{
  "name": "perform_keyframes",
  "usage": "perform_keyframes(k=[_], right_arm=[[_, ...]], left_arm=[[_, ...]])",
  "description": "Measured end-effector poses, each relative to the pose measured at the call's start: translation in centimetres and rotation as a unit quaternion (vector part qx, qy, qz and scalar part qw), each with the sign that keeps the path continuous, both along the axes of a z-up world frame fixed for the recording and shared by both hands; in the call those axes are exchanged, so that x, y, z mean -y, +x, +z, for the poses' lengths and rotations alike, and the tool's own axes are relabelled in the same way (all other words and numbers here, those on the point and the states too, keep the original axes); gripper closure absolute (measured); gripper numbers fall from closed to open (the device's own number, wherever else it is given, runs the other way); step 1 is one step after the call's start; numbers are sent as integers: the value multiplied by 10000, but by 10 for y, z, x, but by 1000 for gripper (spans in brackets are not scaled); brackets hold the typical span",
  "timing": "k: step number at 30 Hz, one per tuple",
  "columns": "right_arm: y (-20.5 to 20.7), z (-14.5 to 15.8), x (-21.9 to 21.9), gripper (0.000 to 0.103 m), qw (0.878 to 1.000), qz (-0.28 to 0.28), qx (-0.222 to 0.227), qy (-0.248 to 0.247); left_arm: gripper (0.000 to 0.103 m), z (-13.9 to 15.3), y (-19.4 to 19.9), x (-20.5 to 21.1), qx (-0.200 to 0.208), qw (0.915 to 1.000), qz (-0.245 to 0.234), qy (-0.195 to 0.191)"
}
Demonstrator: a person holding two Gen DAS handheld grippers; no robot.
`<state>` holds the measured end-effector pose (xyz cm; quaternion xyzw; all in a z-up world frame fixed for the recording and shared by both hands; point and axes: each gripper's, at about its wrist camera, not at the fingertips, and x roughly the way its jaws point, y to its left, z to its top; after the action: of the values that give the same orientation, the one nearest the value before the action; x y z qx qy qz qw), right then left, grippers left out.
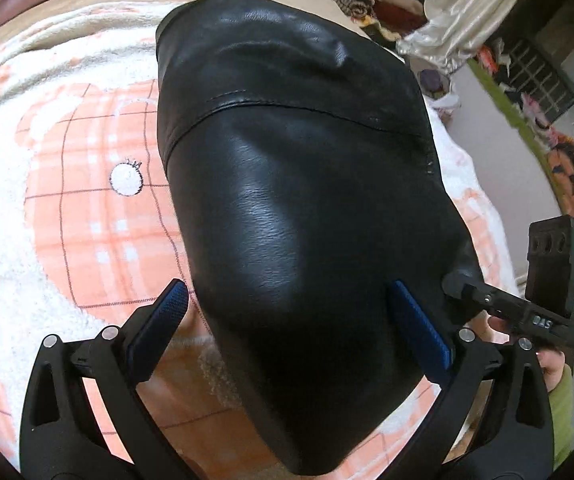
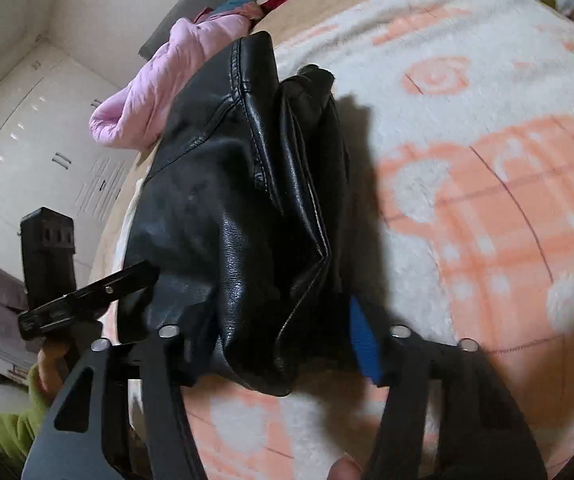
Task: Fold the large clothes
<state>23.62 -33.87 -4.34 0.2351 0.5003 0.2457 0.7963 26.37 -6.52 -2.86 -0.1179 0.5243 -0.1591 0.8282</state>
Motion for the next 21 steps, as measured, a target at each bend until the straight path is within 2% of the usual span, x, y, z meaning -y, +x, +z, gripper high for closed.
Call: perform_keyframes(k=[1, 4, 6, 7, 8, 10, 12, 13, 15, 18, 21], right_arm=[[-2, -1, 2, 59, 10000, -35, -4, 92], [-20, -3, -2, 61, 9966, -290, -136, 765], [-33, 0, -18, 62, 9964, -217, -46, 814], [-37, -3, -23, 58, 9967, -253, -17, 765], [-38, -6, -26, 54, 9978, -341, 43, 562], [-35, -5, -27, 28, 9992, -379, -7, 151], [-30, 9, -23, 19, 9995, -290, -70, -45], [-29, 27, -21, 17, 9988, -342, 218, -264], [-22, 57, -18, 13, 9941, -536, 759, -553], [13, 79, -21, 14, 9886, -824, 1001, -771], [50, 83, -34, 27, 9855, -888, 993, -1047]], left_arm=[[9, 1, 2, 3, 19, 9999, -59, 87], [9, 11, 11, 8, 143, 9988, -230, 403], [8, 13, 15, 3, 190, 9976, -246, 613], [8, 12, 17, -1, 162, 9978, -226, 607], [9, 9, 16, -2, 107, 9981, -226, 566], [9, 2, 16, 2, 37, 9983, -217, 534], [8, 3, 15, 8, 159, 9979, -170, 601], [8, 4, 14, 7, 189, 9982, -142, 557], [8, 2, 11, 8, 187, 9982, -106, 557], [9, 4, 8, 7, 209, 9983, -72, 534], [9, 3, 2, 2, 232, 9982, -63, 541]])
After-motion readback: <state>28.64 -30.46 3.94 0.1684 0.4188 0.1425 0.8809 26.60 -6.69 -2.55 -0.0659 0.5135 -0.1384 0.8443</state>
